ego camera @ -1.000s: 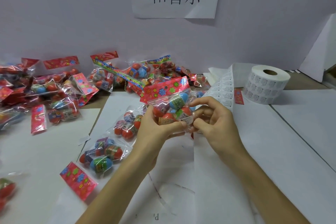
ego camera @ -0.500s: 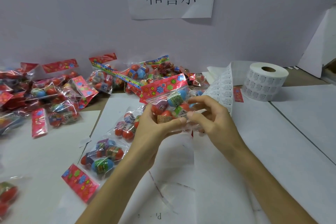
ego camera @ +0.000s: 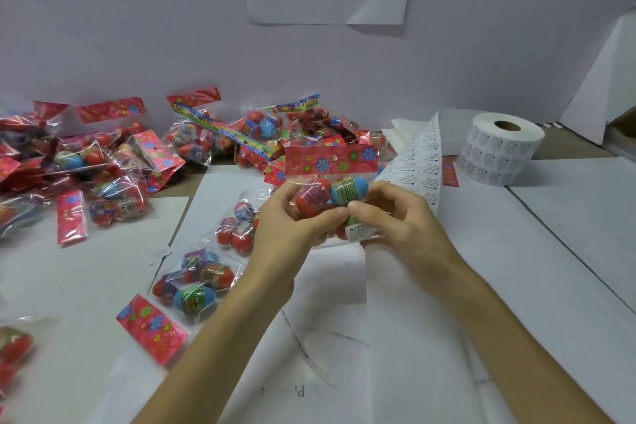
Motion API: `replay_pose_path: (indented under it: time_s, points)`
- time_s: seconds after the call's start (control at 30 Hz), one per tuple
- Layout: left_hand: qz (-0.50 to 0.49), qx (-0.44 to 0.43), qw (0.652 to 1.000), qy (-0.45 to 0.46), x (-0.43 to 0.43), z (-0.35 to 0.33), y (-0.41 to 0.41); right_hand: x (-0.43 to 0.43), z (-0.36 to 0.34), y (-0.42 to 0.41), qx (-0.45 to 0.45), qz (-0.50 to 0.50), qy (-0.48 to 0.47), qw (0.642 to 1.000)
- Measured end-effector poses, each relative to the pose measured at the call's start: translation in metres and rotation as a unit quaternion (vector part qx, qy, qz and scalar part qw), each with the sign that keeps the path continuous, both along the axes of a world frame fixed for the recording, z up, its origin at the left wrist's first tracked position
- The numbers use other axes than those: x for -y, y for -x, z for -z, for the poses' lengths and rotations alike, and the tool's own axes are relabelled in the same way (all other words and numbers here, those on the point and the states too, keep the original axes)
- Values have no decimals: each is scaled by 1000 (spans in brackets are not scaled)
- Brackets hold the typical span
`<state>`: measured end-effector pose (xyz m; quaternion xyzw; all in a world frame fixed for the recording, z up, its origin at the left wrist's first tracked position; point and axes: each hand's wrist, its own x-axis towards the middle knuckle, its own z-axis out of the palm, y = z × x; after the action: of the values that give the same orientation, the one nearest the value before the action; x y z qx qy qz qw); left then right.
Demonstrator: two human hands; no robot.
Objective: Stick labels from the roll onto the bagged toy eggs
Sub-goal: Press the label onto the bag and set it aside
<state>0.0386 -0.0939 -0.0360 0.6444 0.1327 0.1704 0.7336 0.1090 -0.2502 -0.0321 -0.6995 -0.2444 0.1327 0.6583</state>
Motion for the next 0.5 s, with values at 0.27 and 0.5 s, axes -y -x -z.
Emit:
replay_pose_path:
  time_s: [0.27,0.5]
  points:
    - [-3,-1,1000,-13,2,2,1,-3,2,1,-35,-10,-16,999]
    - [4,0,1000,-16,4,4,-1,-1,1,-4,4,24,-19,1000]
